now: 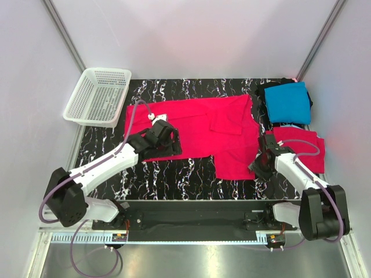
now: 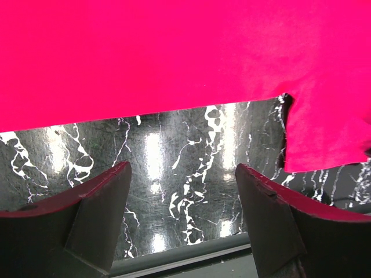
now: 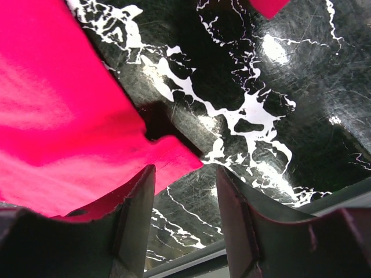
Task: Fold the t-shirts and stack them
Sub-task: Fold the tshirt
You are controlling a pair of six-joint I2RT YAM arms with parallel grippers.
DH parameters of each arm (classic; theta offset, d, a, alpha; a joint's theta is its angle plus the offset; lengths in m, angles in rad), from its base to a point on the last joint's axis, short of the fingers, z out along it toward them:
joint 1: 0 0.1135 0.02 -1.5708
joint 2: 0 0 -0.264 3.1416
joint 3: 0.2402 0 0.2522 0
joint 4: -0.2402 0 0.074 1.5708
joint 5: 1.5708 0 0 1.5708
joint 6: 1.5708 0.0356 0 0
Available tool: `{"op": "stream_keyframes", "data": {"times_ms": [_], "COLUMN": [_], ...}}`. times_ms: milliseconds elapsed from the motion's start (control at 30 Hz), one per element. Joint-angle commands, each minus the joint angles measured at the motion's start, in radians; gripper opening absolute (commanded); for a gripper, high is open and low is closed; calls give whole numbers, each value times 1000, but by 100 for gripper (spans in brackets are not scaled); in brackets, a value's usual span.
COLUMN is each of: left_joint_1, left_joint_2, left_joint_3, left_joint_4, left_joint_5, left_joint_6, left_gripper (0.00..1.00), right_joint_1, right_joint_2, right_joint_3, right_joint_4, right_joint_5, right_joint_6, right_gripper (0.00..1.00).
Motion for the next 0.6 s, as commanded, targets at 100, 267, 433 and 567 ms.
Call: {"op": "stream_keyframes", "data": {"times_ms": [100, 267, 433, 567], "left_joint_1": [13, 16, 16, 19], "left_joint_2": [-59, -64, -75, -87], "left_joint_3": [9, 5, 3, 5], "left_joint_4": [18, 15, 11, 7], "left_joint_5": [-20, -18, -21, -25], "left_joint_6": [11, 8, 10, 8], "left_gripper": [79, 79, 79, 79], "right_joint_1": [8, 8, 7, 8], "right_joint_2": [39, 64, 81, 75], "right_joint_3": [14, 14, 20, 19], "right_joint_4": [42, 65, 74, 71], "right_joint_5": [-22, -49, -71, -79], "right_joint_6": [-5, -15, -24, -18], "right_gripper": [52, 48, 43, 43]}}
